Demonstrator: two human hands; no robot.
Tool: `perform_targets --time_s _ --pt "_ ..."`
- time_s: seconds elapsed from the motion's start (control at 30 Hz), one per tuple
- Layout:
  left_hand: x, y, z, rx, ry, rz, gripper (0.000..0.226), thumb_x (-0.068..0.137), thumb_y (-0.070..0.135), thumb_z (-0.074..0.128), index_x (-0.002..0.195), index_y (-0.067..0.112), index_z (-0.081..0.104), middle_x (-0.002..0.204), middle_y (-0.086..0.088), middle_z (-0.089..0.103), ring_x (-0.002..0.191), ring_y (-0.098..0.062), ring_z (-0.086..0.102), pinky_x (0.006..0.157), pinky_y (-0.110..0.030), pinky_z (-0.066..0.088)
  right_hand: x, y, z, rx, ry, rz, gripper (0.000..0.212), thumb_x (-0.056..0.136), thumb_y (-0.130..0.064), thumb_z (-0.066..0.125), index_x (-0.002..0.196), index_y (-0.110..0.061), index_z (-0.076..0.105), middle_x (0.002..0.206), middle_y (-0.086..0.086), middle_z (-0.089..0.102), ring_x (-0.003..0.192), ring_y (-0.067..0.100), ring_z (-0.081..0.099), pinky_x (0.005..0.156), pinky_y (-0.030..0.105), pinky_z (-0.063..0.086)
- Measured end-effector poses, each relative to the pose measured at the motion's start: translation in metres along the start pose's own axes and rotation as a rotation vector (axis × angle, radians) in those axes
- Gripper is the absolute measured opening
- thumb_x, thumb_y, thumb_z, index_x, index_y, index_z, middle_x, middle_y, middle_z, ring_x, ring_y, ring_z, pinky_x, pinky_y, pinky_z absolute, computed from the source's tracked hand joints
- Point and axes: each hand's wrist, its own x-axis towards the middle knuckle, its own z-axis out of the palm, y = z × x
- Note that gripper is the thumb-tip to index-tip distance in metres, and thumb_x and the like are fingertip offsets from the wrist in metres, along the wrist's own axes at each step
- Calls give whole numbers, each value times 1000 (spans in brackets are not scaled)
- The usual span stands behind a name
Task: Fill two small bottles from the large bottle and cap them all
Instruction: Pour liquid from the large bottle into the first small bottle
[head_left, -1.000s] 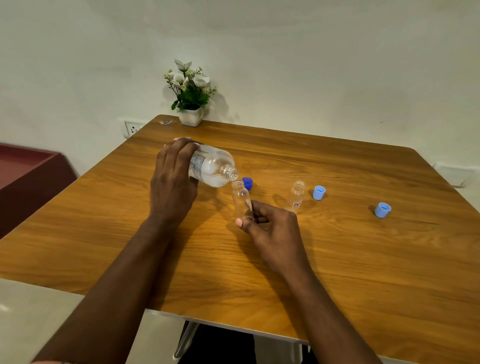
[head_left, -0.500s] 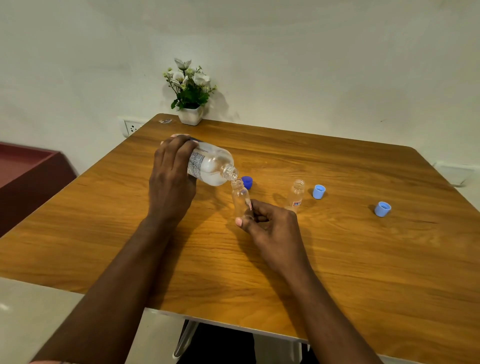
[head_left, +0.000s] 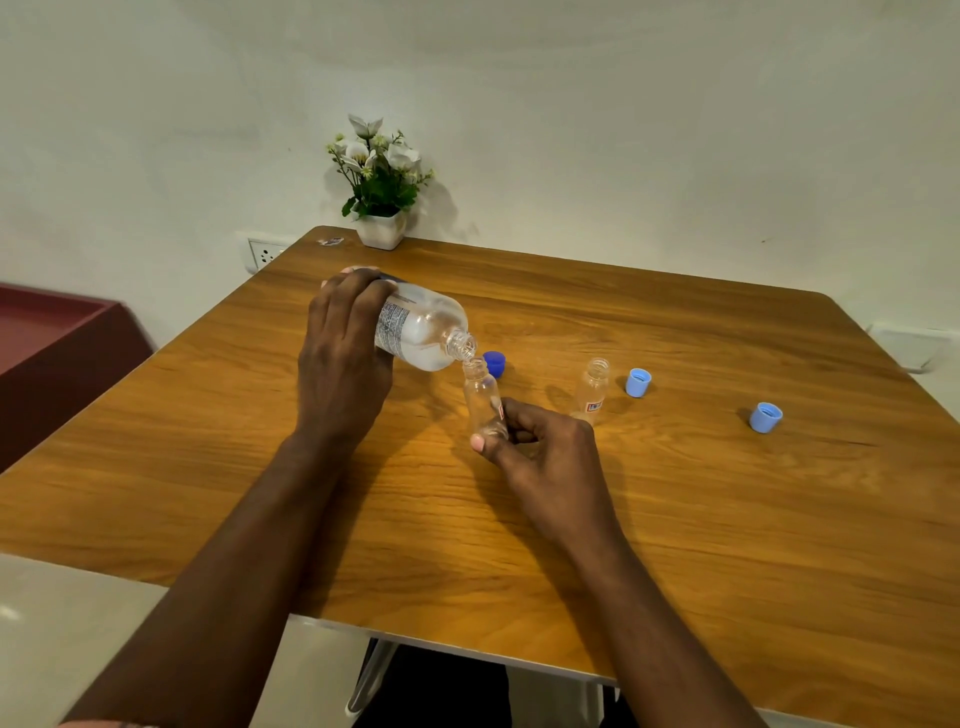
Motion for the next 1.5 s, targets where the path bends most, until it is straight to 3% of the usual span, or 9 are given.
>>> perform_targets --time_s 0.17,0.33,0.57,0.9,1.1,1.33,1.5 --pt "0 0 1 -1 3 6 53 79 -4 70 124 9 44 128 -20 54 124 -33 44 100 -51 44 1 0 0 7 -1 -14 30 78 -32 69 108 -37 65 87 -15 74 78 4 68 74 33 52" --pt "0 -1 1 -2 5 1 52 79 -3 70 124 8 45 129 -20 54 125 -31 42 100 -50 44 0 1 1 2 1 -30 28 79 -31 69 107 -35 65 89 -9 75 79 9 68 74 39 53" --pt "0 0 1 1 5 1 52 80 -2 70 124 7 46 129 -20 54 125 -32 43 99 -52 45 1 2 1 -12 1 -35 35 78 -31 70 111 -39 60 94 -19 72 80 3 68 75 33 52" --pt "0 -1 0 -3 13 3 52 79 -5 69 124 7 45 129 -21 54 124 -33 42 98 -54 44 1 3 0 -3 6 -29 31 79 -28 71 109 -33 67 91 -17 74 79 4 68 73 29 51" --pt "0 -1 0 -5 14 8 51 80 -5 68 124 8 46 129 -20 55 126 -32 41 102 -52 42 1 5 1 9 4 -30 29 78 -28 71 107 -30 70 86 -25 73 79 1 68 73 23 51" --pt "0 -1 1 -8 24 16 50 79 -6 68 123 7 46 128 -20 55 126 -31 42 101 -54 42 1 5 1 1 5 -45 34 78 -29 71 111 -37 64 87 -28 72 80 0 68 75 25 52" --pt "0 -1 1 -7 26 14 50 80 -5 67 123 7 46 128 -21 55 126 -31 41 100 -55 43 1 5 1 7 7 -49 34 78 -29 70 110 -38 64 91 -22 74 81 2 69 76 29 53"
